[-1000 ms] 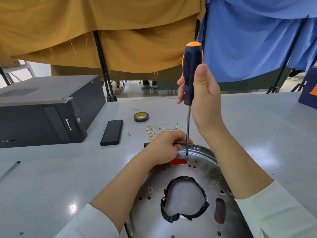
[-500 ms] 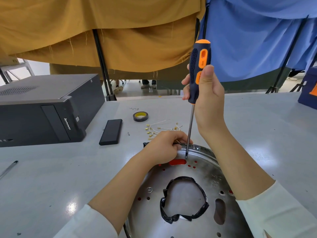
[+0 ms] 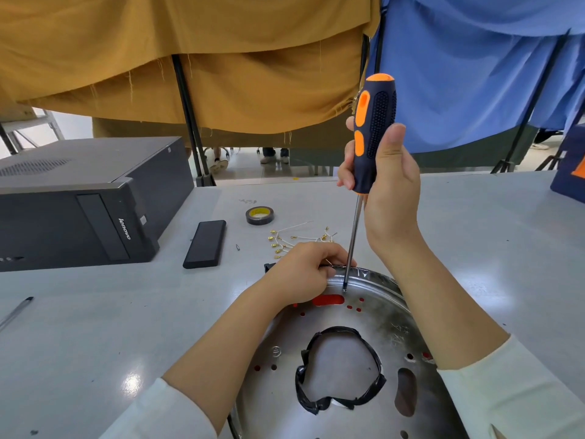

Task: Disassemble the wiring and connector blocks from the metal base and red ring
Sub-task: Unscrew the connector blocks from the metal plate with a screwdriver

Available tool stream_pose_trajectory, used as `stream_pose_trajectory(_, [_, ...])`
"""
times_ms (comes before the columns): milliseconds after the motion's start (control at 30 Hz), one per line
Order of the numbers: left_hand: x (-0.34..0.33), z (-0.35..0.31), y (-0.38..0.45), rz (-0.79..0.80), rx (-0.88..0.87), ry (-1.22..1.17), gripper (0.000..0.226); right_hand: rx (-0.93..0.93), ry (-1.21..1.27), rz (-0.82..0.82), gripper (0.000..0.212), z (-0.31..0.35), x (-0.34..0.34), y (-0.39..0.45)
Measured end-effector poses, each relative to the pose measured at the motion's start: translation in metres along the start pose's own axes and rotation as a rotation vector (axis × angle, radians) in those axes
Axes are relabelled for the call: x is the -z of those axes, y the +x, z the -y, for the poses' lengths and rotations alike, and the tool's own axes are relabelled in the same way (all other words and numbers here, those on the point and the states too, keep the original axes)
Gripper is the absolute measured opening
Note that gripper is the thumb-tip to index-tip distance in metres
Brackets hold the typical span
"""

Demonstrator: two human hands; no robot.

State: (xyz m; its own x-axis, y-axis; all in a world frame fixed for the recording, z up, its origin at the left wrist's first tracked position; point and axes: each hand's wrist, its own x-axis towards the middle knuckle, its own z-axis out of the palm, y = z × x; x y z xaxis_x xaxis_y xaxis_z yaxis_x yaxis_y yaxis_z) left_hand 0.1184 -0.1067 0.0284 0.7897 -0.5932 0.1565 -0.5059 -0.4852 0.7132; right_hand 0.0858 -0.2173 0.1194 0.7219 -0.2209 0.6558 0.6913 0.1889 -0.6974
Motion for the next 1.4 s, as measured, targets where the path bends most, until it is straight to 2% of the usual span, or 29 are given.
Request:
stream_pose_trajectory(100, [0.0, -0.001, 0.0, 0.002, 0.001, -0.003, 0.042, 0.016, 0.036, 0.037, 0.038, 0.004, 0.0, 0.0])
stream_pose_trajectory(267, [0.001, -0.002, -0.001, -0.003, -0.003, -0.004, 0.042, 0.046, -0.05, 0.041, 0.009, 0.002, 0.002, 0.001])
stream_pose_trajectory(400, [0.001, -0.003, -0.001, -0.001, -0.003, 0.014, 0.042, 0.008, -0.119, 0.009, 0.036, -0.001, 0.005, 0.002])
stream_pose_trajectory(567, [0.001, -0.004, -0.002, -0.001, -0.004, 0.02, 0.041, -0.016, 0.036, 0.066, 0.036, -0.002, 0.004, 0.003])
stream_pose_trajectory(667, [0.002, -0.004, -0.003, 0.004, 0.001, 0.022, 0.041, -0.04, 0.09, 0.068, 0.048, 0.002, 0.006, 0.003])
stream_pose_trajectory(733, [0.002, -0.005, -0.003, 0.008, 0.006, 0.026, 0.041, -0.01, 0.046, 0.044, 0.043, 0.004, 0.006, 0.003])
stream_pose_trajectory(833, [0.003, -0.006, -0.003, 0.006, 0.009, 0.025, 0.041, 0.045, -0.026, 0.02, 0.017, 0.004, 0.006, 0.003])
stream_pose_trajectory(867, [0.003, -0.006, -0.003, 0.005, 0.01, 0.023, 0.041, 0.045, -0.046, 0.009, 0.016, 0.003, 0.006, 0.004])
stream_pose_trajectory(967, [0.002, -0.006, -0.003, 0.003, 0.012, 0.024, 0.041, 0.005, -0.047, -0.043, 0.034, 0.003, 0.007, 0.005])
stream_pose_trajectory(1133, [0.003, -0.005, -0.003, 0.009, 0.01, 0.025, 0.041, -0.006, 0.065, 0.01, 0.02, 0.006, 0.006, 0.005])
stream_pose_trajectory(1333, [0.002, -0.005, -0.003, 0.005, 0.017, 0.031, 0.041, 0.028, -0.005, 0.062, 0.009, 0.009, 0.004, 0.005])
stream_pose_trajectory(1400, [0.002, -0.004, -0.003, 0.004, 0.021, 0.029, 0.041, 0.005, -0.032, 0.054, 0.02, 0.008, 0.005, 0.005])
